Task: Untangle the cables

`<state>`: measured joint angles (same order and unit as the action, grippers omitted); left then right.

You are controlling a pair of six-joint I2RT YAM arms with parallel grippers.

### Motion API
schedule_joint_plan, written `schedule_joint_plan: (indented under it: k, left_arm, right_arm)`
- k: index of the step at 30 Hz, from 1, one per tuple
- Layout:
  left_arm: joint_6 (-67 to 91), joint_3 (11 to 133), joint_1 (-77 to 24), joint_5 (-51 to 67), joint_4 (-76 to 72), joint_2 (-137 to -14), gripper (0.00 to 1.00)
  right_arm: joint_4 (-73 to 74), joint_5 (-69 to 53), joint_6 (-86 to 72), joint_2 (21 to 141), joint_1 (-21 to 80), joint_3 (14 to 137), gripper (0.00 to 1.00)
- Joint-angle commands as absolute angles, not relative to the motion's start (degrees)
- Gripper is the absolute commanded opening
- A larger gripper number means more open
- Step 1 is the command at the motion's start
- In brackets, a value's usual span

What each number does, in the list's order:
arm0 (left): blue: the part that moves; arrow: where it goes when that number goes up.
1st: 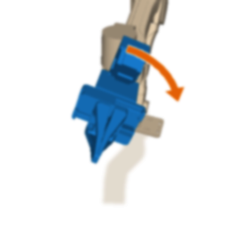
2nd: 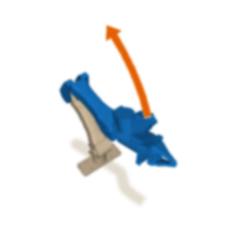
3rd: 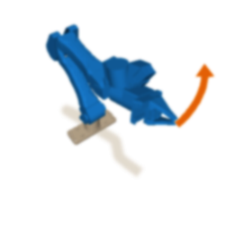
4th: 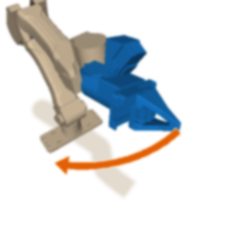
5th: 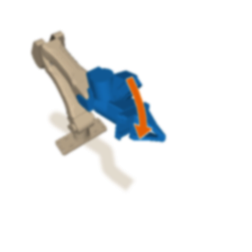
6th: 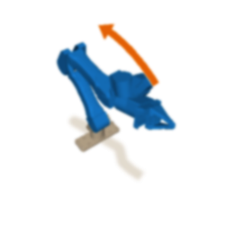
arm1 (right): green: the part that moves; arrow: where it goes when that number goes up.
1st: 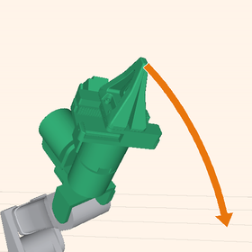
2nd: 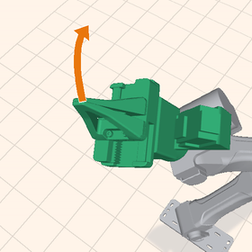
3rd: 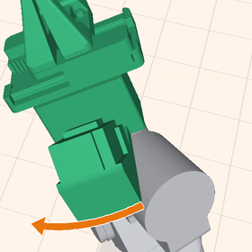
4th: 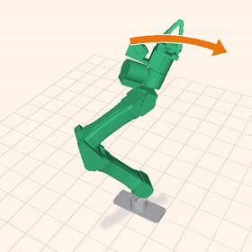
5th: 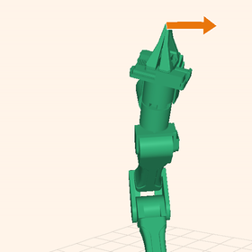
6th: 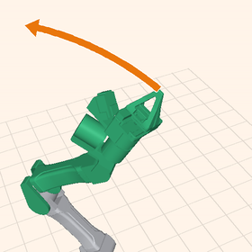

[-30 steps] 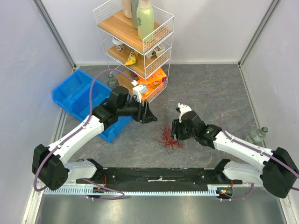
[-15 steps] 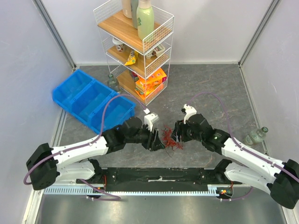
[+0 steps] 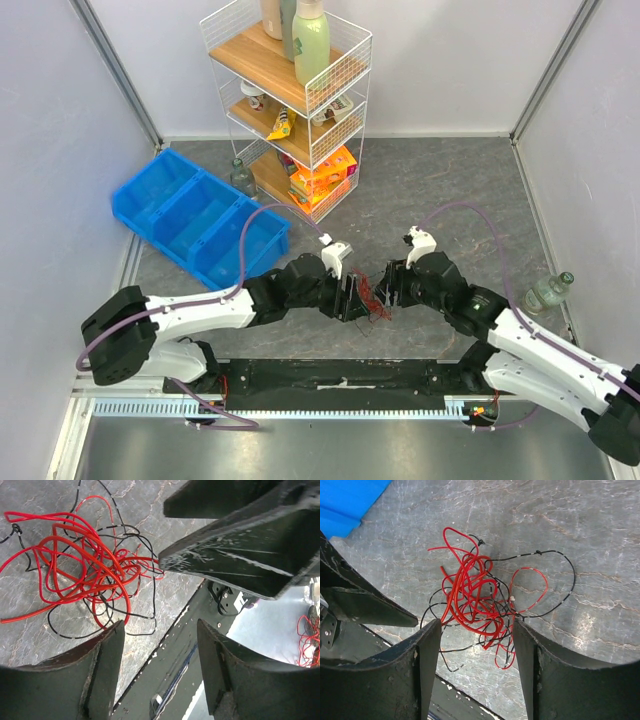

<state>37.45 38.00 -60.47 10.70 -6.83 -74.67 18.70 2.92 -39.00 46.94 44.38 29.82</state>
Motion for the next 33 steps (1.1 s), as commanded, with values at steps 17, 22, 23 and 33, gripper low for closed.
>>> schedule_joint_plan:
  k: [17,22,23,33]
  left_arm:
    - [53.00,39.73,-60.82,5.36,-13.71,-79.98,0.39]
    - [49.84,41.65,-60.82,4.13,-11.17,-79.63,0.10]
    - [49.31,42.10,-60.82,3.96,-10.38,-79.63,0.04]
    - [39.65,42.45,-61.17,2.99,-10.37,-69.45,0.02]
  right_arm:
    - [25.14,10.29,-43.33,40.43,44.47,28.83,0.70]
    - [24.61,8.09,-43.24,43.15,44.38,28.21,0.71]
    - [24.70,8.00,-43.16,43.50,44.38,28.04,0.71]
    - [23.04,5.54,-39.55,45.35,44.38,30.49,0.76]
